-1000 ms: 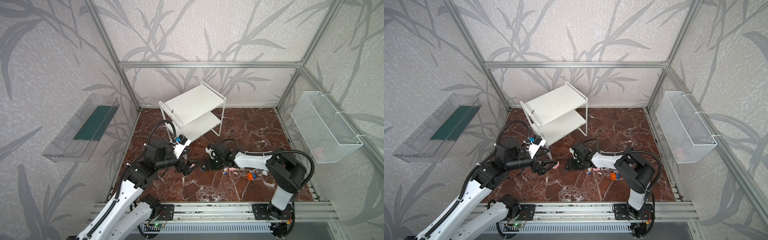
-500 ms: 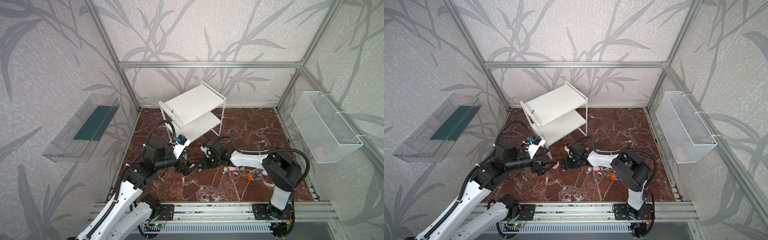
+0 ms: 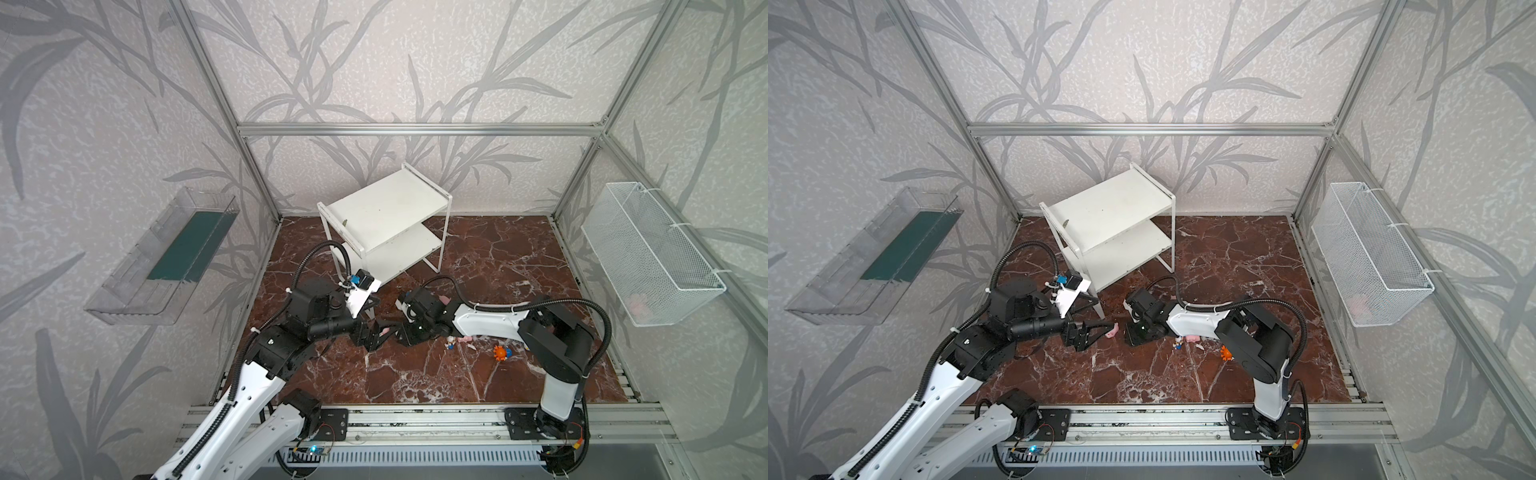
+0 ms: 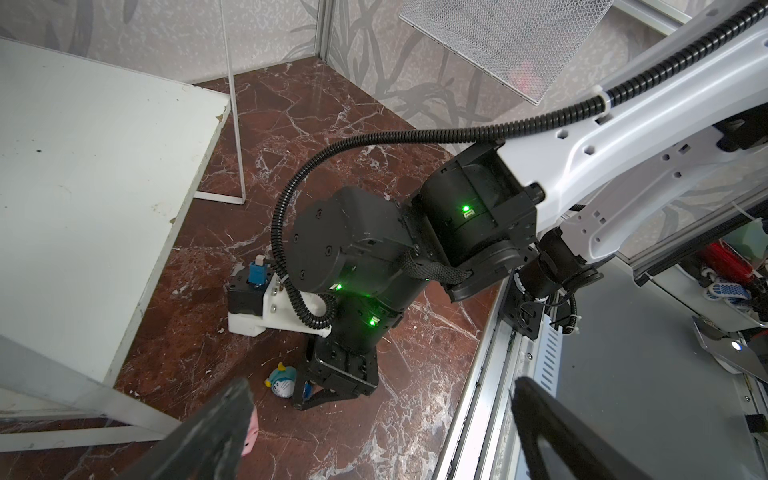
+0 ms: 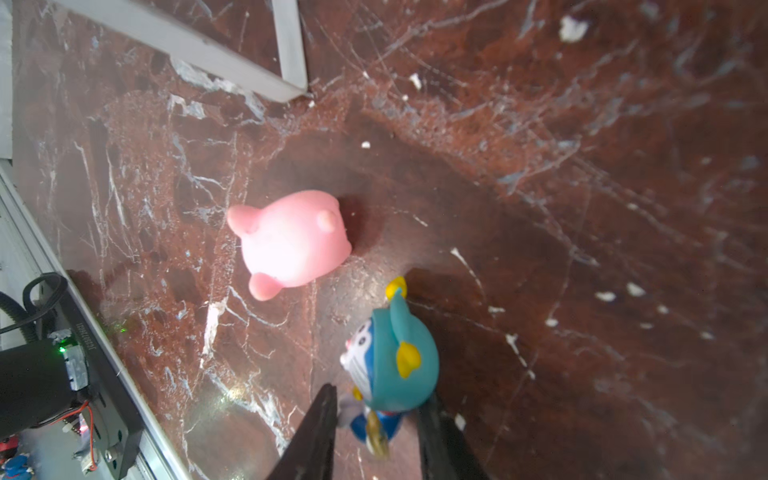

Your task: Place and organize the plastic toys onto the shelf

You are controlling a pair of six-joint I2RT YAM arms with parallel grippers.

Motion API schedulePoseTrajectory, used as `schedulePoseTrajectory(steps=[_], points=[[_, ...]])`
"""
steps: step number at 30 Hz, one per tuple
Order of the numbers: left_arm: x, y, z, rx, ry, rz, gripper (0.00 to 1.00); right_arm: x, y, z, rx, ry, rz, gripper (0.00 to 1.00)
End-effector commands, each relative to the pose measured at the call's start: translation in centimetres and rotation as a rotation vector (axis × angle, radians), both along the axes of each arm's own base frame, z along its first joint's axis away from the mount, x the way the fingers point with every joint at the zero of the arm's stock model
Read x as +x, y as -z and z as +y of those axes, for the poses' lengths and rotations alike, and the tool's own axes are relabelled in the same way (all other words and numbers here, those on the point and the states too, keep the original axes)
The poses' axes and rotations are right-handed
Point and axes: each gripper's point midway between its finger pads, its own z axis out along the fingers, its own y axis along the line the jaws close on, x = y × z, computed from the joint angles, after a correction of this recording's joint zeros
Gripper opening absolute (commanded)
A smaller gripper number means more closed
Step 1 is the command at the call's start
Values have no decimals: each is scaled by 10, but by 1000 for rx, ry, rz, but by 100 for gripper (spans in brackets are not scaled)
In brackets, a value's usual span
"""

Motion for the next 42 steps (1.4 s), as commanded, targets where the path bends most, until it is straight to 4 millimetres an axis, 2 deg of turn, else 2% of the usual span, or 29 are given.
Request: schedulePoseTrajectory(steps=[1, 11, 15, 20, 21, 22, 27, 31, 34, 38, 42], points=[[0, -1, 1, -1, -1, -29, 99, 3, 1, -1, -32, -7, -20, 29], [0, -1, 1, -1, -2, -31, 99, 5, -3, -2, -17, -20, -45, 21], [0, -1, 2, -1, -3, -31, 99, 3, -21, 0, 64, -85, -133, 19], [1, -1, 2, 1, -5, -30, 99, 7, -35, -11, 100, -143, -222, 17], [1, -1, 2, 2, -6, -32, 99, 7, -33, -13, 105, -150, -229, 17], [1, 0, 2, 3, -7, -30, 99, 8, -47, -14, 144, -157, -264, 16], [3, 1, 2, 8, -12, -28, 99, 11, -70, -23, 252, -184, -351, 17], [3, 1, 2, 12, -11, -25, 99, 8, -68, -26, 206, -245, -327, 28], [4, 2, 3, 15, -16, -27, 99, 4, -60, -30, 139, -306, -296, 41], [3, 0, 4, 15, -22, -36, 99, -4, -54, -30, 83, -405, -293, 53], [3, -1, 5, 15, -26, -45, 99, -9, -47, -24, 78, -473, -313, 61]])
